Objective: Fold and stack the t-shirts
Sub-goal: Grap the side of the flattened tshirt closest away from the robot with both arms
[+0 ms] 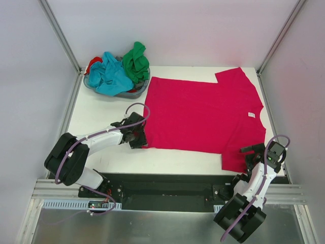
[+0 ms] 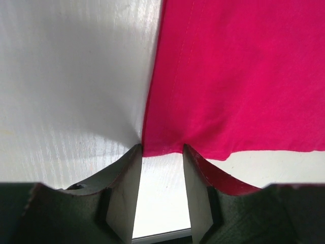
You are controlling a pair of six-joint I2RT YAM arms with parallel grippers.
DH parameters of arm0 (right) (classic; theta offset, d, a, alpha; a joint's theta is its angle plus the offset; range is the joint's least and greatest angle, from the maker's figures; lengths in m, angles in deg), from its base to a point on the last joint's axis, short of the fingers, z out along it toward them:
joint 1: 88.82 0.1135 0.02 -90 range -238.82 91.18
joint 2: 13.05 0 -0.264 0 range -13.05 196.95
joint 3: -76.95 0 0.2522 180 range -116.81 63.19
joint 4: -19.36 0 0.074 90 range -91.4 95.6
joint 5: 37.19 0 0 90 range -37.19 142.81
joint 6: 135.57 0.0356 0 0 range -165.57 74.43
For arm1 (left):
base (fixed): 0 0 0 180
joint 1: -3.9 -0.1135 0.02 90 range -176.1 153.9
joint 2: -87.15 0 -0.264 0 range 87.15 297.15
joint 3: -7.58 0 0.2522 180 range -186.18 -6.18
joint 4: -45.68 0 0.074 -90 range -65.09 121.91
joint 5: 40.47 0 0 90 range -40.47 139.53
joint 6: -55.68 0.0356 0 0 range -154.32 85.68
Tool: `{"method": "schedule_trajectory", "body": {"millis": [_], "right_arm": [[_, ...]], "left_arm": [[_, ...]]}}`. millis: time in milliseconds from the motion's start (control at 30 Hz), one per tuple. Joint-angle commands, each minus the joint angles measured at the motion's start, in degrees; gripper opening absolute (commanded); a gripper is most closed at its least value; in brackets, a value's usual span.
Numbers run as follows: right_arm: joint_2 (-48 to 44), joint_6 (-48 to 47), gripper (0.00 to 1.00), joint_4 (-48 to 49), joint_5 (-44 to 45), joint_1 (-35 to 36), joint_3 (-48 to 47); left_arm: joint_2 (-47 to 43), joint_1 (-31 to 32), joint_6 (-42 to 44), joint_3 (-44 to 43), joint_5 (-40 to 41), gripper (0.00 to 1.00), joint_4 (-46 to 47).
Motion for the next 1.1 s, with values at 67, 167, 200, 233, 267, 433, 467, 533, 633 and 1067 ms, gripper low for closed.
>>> {"method": "schedule_trajectory", "body": {"millis": [67,167,200,233,267,433,467,533,633,1067], "right_arm": [[0.29,-0.64,0.94,0.14,0.61,0.25,1.52],[0.38,-0.82,0.95,-0.73,0.08,0.25,0.82],[0.03,-0.99,0.95,-1.09,0.34,0.25,0.39],[0.03,-1.26,0.95,-1.61,0.52,0.25,0.03],[-0.32,-1.43,0.94,-2.05,0.61,0.25,-0.49],[-3.13,-2.66,0.94,-6.88,0.52,0.33,-3.66],[-3.92,-2.84,0.95,-8.46,1.21,0.25,-4.53],[-5.85,-2.14,0.96,-9.96,1.66,0.25,-4.89],[-7.79,-1.08,0.97,-13.82,4.03,0.25,-6.12],[-4.03,4.28,0.94,-8.66,9.57,0.25,-0.34]], "left_arm": [[5.43,1.73,0.89,-2.64,4.59,0.29,-5.25],[5.35,2.25,0.10,-2.99,7.49,0.14,-5.34],[5.00,2.34,-0.08,-2.82,8.37,0.04,-5.34],[4.65,2.43,-0.34,-2.47,9.07,0.00,-5.26],[4.21,2.43,-0.17,-2.29,9.78,0.00,-5.34],[1.14,2.43,1.67,-1.50,10.66,0.00,-5.26],[0.52,2.43,2.28,-1.59,10.40,0.00,-5.25],[-0.89,2.43,3.17,-1.59,9.96,0.00,-5.25],[-2.82,2.43,4.05,-1.41,9.52,0.00,-5.25],[-4.15,2.43,5.54,-2.47,9.78,0.00,-4.99]]}}
